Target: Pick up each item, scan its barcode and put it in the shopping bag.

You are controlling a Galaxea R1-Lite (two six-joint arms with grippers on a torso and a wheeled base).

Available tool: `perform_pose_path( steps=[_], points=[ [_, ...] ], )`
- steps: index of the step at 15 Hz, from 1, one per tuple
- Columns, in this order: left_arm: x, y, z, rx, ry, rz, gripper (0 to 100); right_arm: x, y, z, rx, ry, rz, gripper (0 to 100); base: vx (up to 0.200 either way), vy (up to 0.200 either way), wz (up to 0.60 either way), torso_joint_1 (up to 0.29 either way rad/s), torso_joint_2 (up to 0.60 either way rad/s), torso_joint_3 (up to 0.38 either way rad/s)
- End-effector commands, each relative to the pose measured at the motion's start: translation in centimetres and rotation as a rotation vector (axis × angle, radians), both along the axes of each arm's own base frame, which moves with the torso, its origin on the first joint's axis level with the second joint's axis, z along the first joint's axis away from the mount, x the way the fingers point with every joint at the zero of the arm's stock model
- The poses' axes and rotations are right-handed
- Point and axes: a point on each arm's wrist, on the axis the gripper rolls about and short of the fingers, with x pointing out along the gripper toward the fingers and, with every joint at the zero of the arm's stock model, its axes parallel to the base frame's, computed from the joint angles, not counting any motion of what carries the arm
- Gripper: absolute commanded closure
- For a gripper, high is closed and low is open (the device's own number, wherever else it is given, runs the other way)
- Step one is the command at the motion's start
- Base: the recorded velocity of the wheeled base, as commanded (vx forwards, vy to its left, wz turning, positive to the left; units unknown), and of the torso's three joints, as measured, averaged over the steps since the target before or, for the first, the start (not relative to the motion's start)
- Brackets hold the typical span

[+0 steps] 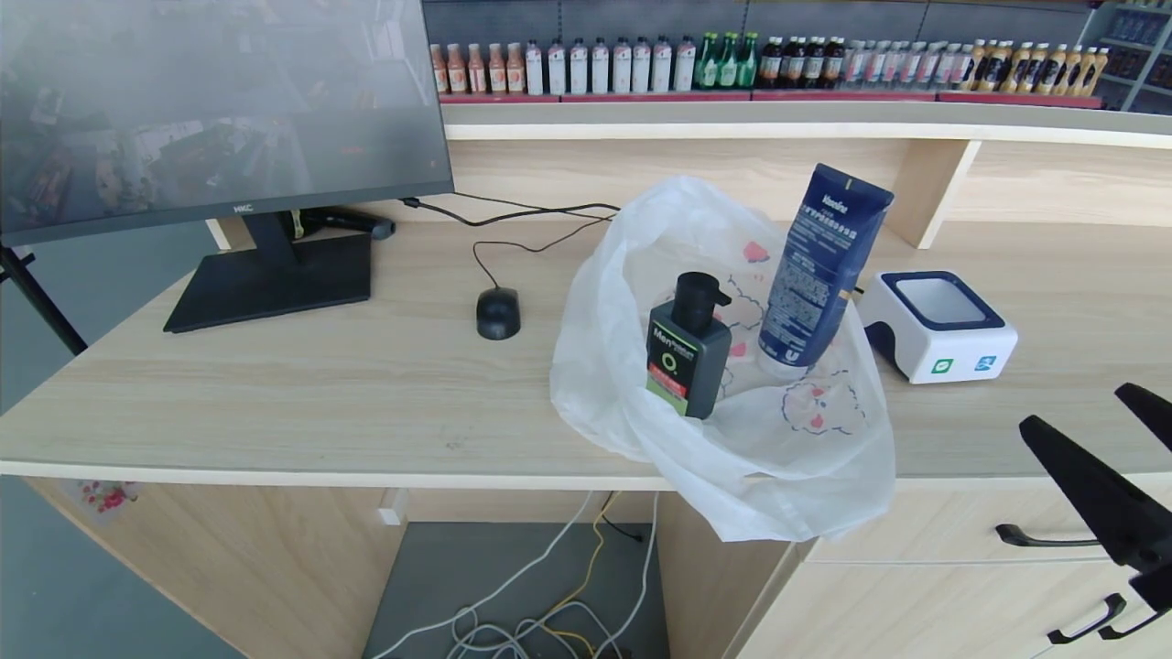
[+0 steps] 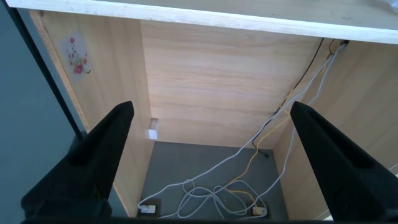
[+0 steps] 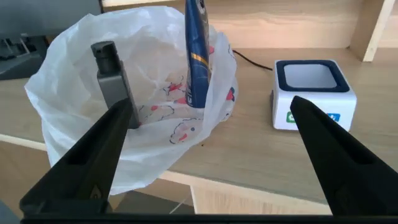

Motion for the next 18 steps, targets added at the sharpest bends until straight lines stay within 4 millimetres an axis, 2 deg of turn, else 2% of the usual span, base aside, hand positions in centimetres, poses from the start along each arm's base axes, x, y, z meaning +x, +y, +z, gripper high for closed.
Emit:
perform_pose_path(
  steps=[1,3,4,5,6,9,13,18],
  points=[
    [0.0,0.0,0.0,-0.001,0.000,0.000,0,-4.4,-1.7,-1.4,-0.057,0.053,0.052,0,0.000,0.000,0.00,0.000,0.00,0.000],
    [0.0,0.0,0.0,-0.001,0.000,0.000,0,-8.0,-3.4,-4.7,-0.148,0.145,0.125,0,0.000,0.000,0.00,0.000,0.00,0.000],
    [0.0,0.0,0.0,-0.001,0.000,-0.002,0,-9.0,-4.0,-5.9,-0.170,0.161,0.124,0,0.000,0.000,0.00,0.000,0.00,0.000],
    [0.0,0.0,0.0,-0.002,0.000,-0.002,0,-11.0,-5.2,-8.6,-0.204,0.154,0.119,0,0.000,0.000,0.00,0.000,0.00,0.000],
    [0.0,0.0,0.0,-0.002,0.000,0.000,0,-11.4,-5.4,-9.1,-0.212,0.156,0.119,0,0.000,0.000,0.00,0.000,0.00,0.000],
    [0.0,0.0,0.0,-0.002,0.000,0.000,0,-11.6,-5.5,-8.8,-0.215,0.172,0.098,0,0.000,0.000,0.00,0.000,0.00,0.000],
    [0.0,0.0,0.0,-0.002,0.000,-0.002,0,-11.1,-4.8,-8.6,-0.172,0.307,-0.174,0,0.000,0.000,0.00,0.000,0.00,0.000],
    [0.0,0.0,0.0,-0.002,0.000,0.000,0,-11.1,-4.9,-8.6,-0.091,0.327,-0.376,0,0.000,0.000,0.00,0.000,0.00,0.000]
  ],
)
